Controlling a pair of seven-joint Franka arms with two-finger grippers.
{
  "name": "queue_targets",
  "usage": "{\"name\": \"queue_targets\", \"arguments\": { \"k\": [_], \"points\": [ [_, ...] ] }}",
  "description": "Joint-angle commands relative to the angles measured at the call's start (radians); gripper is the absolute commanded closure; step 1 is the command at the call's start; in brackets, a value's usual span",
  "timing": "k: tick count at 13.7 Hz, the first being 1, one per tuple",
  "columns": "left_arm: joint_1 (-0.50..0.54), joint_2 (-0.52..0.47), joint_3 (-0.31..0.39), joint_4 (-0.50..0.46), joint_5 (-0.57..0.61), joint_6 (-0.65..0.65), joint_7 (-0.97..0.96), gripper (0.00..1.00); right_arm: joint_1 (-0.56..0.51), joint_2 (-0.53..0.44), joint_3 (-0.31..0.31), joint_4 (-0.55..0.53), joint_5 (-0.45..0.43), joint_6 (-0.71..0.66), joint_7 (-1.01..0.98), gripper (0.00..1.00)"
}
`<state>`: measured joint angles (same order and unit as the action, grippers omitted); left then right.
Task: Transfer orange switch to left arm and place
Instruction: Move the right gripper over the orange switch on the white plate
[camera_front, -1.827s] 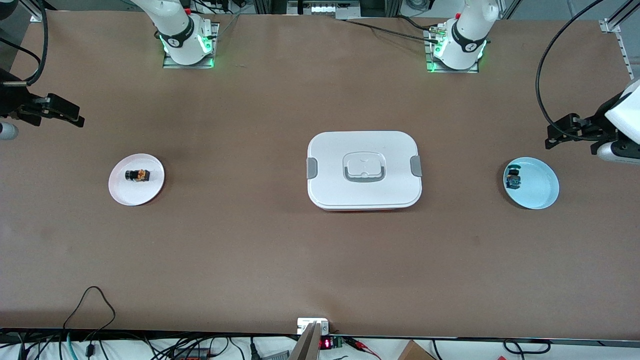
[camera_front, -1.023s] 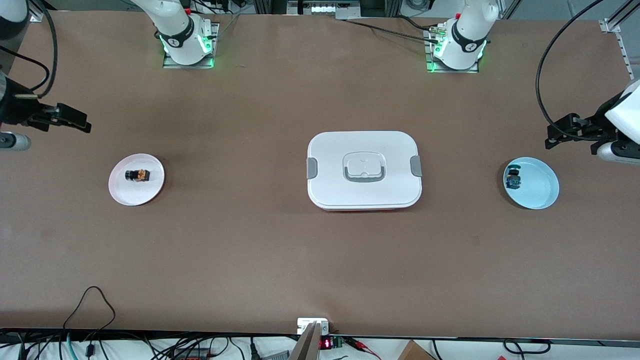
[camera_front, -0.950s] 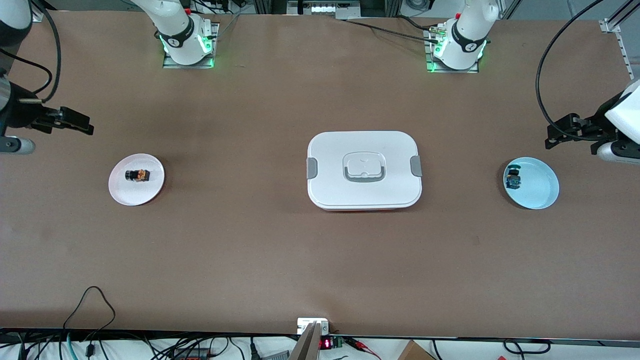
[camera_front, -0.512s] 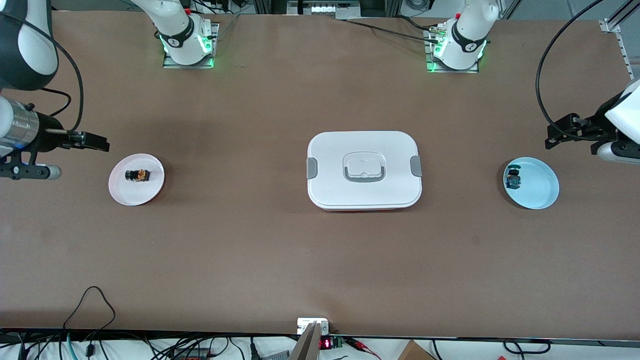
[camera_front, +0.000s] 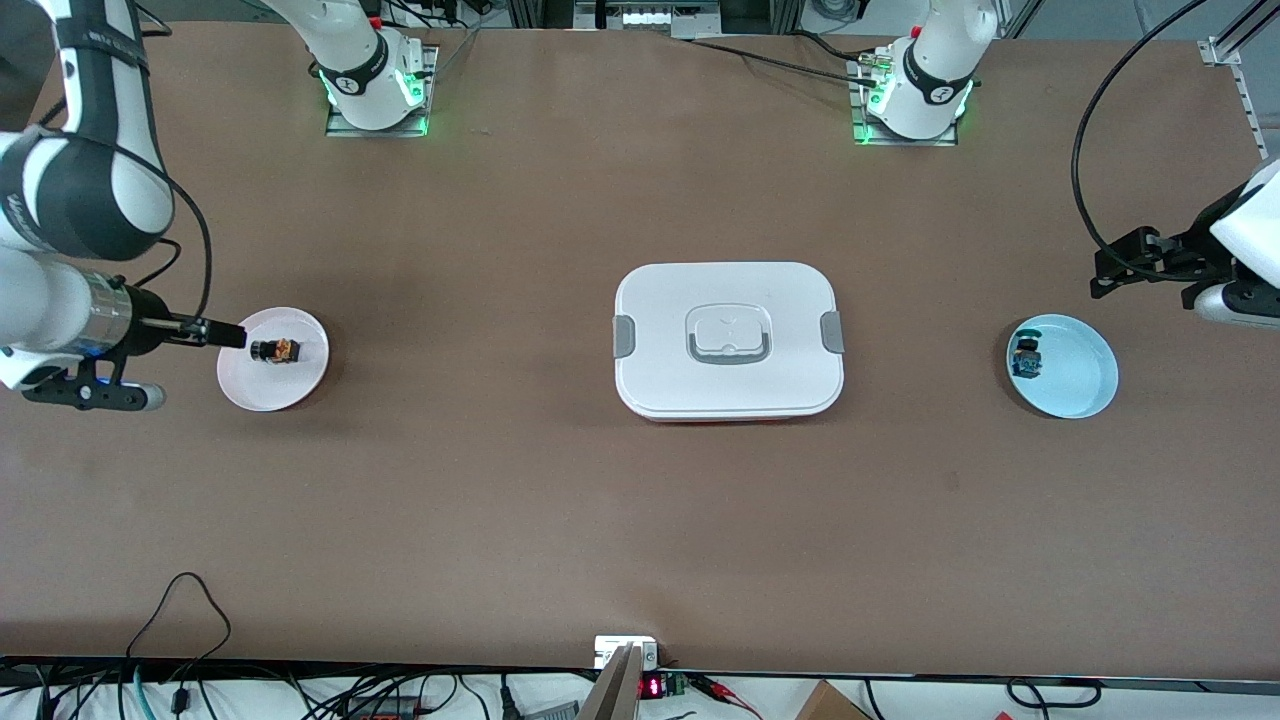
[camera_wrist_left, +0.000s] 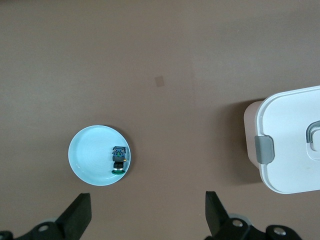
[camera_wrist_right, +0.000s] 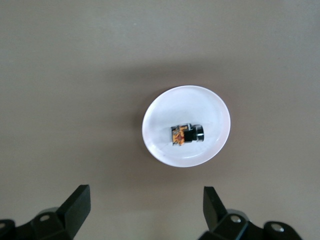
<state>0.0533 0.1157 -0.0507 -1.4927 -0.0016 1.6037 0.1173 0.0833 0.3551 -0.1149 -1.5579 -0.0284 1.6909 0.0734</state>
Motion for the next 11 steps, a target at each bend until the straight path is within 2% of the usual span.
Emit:
{"name": "queue_targets", "arguments": {
  "k": [1, 4, 9, 11],
  "points": [
    [0.002, 0.016, -0.005, 0.035, 0.014, -0.022, -0.013, 0.00, 0.009, 0.007, -0.003, -0.107, -0.059, 0.149, 0.016, 0.00],
    [0.002, 0.016, -0.005, 0.035, 0.014, -0.022, -0.013, 0.00, -0.028, -0.007, -0.006, -0.296, -0.061, 0.378, -0.036, 0.00],
    [0.002, 0.016, -0.005, 0.035, 0.014, -0.022, -0.011, 0.00, -0.060, -0.011, -0.008, -0.480, -0.061, 0.571, -0.078, 0.00],
    [0.002, 0.016, -0.005, 0.035, 0.014, -0.022, -0.011, 0.00, -0.085, -0.013, -0.008, -0.591, -0.061, 0.730, -0.078, 0.00]
  ]
}}
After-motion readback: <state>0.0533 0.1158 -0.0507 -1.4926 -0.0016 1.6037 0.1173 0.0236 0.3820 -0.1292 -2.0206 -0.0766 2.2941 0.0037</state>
